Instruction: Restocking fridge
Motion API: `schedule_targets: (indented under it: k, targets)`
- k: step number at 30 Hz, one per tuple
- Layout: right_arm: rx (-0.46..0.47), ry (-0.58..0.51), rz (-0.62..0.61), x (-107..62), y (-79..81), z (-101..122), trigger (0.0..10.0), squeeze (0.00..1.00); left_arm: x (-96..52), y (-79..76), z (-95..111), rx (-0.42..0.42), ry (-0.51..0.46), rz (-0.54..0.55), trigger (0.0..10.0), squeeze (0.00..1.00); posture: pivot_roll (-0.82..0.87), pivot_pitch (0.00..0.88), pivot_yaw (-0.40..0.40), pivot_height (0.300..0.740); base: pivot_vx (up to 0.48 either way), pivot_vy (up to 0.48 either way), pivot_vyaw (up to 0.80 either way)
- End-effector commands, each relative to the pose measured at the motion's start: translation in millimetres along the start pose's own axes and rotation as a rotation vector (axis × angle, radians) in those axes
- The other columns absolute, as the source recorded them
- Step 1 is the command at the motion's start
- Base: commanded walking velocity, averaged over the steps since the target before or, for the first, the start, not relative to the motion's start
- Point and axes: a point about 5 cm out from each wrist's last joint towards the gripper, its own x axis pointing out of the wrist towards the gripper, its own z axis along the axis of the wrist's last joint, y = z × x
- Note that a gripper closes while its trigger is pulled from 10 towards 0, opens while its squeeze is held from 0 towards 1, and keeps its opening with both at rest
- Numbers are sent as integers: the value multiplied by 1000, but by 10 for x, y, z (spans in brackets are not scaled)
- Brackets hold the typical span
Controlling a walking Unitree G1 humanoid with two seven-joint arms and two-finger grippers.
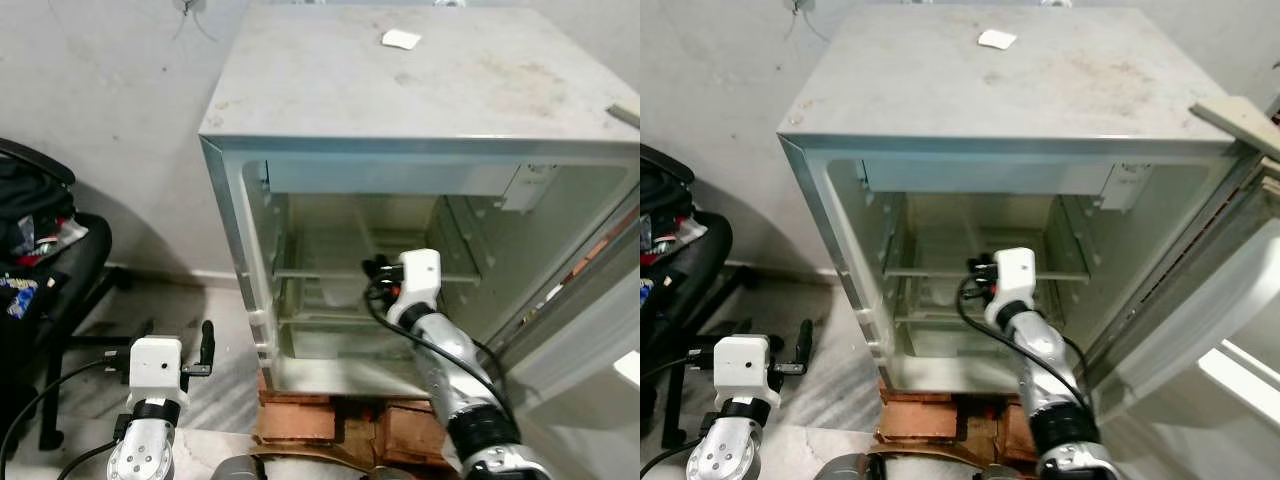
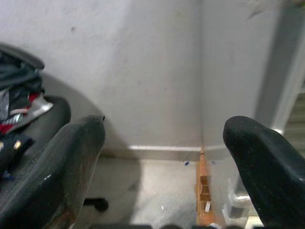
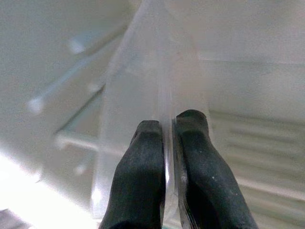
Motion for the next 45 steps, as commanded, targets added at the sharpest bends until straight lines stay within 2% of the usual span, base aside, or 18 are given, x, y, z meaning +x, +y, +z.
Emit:
schedule_targets:
  k: [1, 4, 7, 9, 13, 18, 20, 21, 23, 24, 27, 35, 37, 41, 45]
  targets:
    - [19, 36, 6, 56, 11, -24, 10000, 0, -59, -44, 39, 39, -4, -40, 10000, 0, 65, 174, -17, 740, 0, 0, 0]
    - [35, 57, 21, 206, 86, 29, 10000, 0, -176, -121, 75, 77, -12, -77, 10000, 0, 96, 200, -33, 740, 0, 0, 0]
    - [47, 64, 18, 264, 108, 61, 10000, 0, -199, -123, 84, 73, -7, -69, 10000, 0, 104, 205, -37, 740, 0, 0, 0]
    - [63, 81, 6, 401, 177, 152, 10000, 0, -244, -110, 107, 70, 2, -49, 10000, 0, 119, 215, -43, 740, 0, 0, 0]
    - [88, 88, -8, 484, 233, 206, 10000, 0, -271, -108, 130, 74, 6, -46, 10000, 0, 134, 227, -43, 740, 0, 0, 0]
    - [172, 138, -50, 571, 347, 209, 10000, 0, -289, -108, 138, 79, 13, -47, 10000, 0, 143, 233, -47, 740, 0, 0, 0]
    - [184, 163, -43, 593, 436, 183, 10000, 0, -285, -108, 147, 79, 18, -44, 10000, 0, 150, 233, -49, 740, 0, 0, 0]
    - [179, 171, -36, 599, 479, 170, 10000, 522, -283, -108, 150, 79, 20, -42, 10000, 0, 150, 233, -49, 740, 0, 0, 0]
    - [178, 177, -33, 601, 503, 158, 10000, 522, -285, -108, 152, 79, 22, -41, 10000, 0, 150, 233, -49, 740, 0, 0, 0]
    - [174, 181, -35, 598, 515, 145, 10000, 1000, -285, -107, 147, 79, 25, -40, 10000, 0, 150, 232, -49, 740, 0, 0, 0]
    - [173, 193, -42, 583, 527, 97, 10000, 1000, -284, -107, 135, 81, 35, -38, 10000, 0, 149, 229, -48, 740, 0, 0, 0]
    - [183, 193, -25, 510, 411, 10, 10000, 1000, -196, -83, 107, 67, 46, -14, 10000, 0, 138, 193, -48, 740, 0, 0, 0]
    - [188, 160, -15, 484, 330, 23, 10000, 1000, -119, -61, 108, 64, 41, -4, 10000, 0, 133, 172, -48, 740, 0, 0, 0]
    - [209, 125, -33, 481, 264, 65, 10000, 1000, -51, -47, 109, 63, 34, 2, 10000, 0, 119, 153, -46, 740, 0, 0, 0]
    - [213, 44, -61, 493, 186, 185, 10000, 1000, 51, -42, 99, 53, 27, 10, 10000, 0, 102, 124, -41, 740, 0, 0, 0]
